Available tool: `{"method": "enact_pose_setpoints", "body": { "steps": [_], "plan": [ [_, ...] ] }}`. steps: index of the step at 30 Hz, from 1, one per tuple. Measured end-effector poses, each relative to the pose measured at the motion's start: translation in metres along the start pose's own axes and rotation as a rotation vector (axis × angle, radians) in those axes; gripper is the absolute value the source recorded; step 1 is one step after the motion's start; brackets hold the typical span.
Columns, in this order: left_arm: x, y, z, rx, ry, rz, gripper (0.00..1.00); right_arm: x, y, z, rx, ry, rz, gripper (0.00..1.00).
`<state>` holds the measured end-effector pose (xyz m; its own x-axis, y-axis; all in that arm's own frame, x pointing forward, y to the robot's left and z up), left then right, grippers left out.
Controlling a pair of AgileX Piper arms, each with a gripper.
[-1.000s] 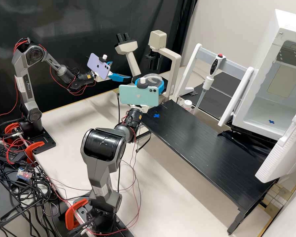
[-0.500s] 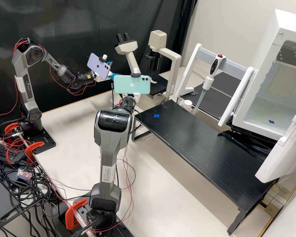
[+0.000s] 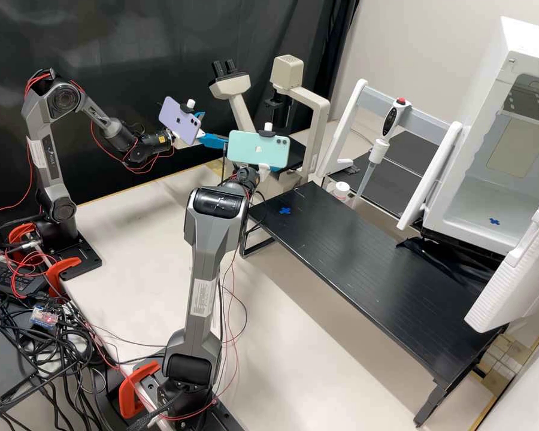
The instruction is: Move the petri dish to the microscope
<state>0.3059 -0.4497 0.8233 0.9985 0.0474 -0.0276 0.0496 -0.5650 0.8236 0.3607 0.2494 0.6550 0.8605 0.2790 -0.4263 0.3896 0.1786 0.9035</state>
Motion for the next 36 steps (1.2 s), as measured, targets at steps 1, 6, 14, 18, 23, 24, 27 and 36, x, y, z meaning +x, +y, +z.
{"method": "enact_pose_setpoints", "body": {
  "steps": [1,6,14,18,23,24,27,36],
  "plan": [
    [0.0,0.0,0.0,0.0,0.0,0.0,1.0,0.006,0.0,-0.001,-0.01,-0.001,0.006,0.0],
    [0.0,0.0,0.0,0.0,0.0,0.0,1.0,0.021,-0.002,-0.002,-0.03,-0.01,0.004,0.0],
    [0.0,0.0,0.0,0.0,0.0,0.0,1.0,0.047,-0.007,-0.002,-0.011,-0.05,-0.034,0.0],
    [0.0,0.0,0.0,0.0,0.0,0.0,1.0,0.059,-0.009,-0.004,0.009,-0.062,-0.06,0.0],
    [0.0,0.0,0.0,0.0,0.0,0.0,1.0,0.071,-0.009,-0.003,0.04,-0.087,-0.08,0.0],
    [0.0,0.0,0.0,0.0,0.0,0.0,1.0,0.073,-0.008,-0.002,0.053,-0.093,-0.082,0.0],
    [0.0,0.0,0.0,0.0,0.0,0.0,1.0,0.077,-0.006,-0.001,0.061,-0.104,-0.092,1.0],
    [0.0,0.0,0.0,0.0,0.0,0.0,1.0,0.081,-0.006,0.003,0.025,-0.11,-0.125,1.0]
  ]
}}
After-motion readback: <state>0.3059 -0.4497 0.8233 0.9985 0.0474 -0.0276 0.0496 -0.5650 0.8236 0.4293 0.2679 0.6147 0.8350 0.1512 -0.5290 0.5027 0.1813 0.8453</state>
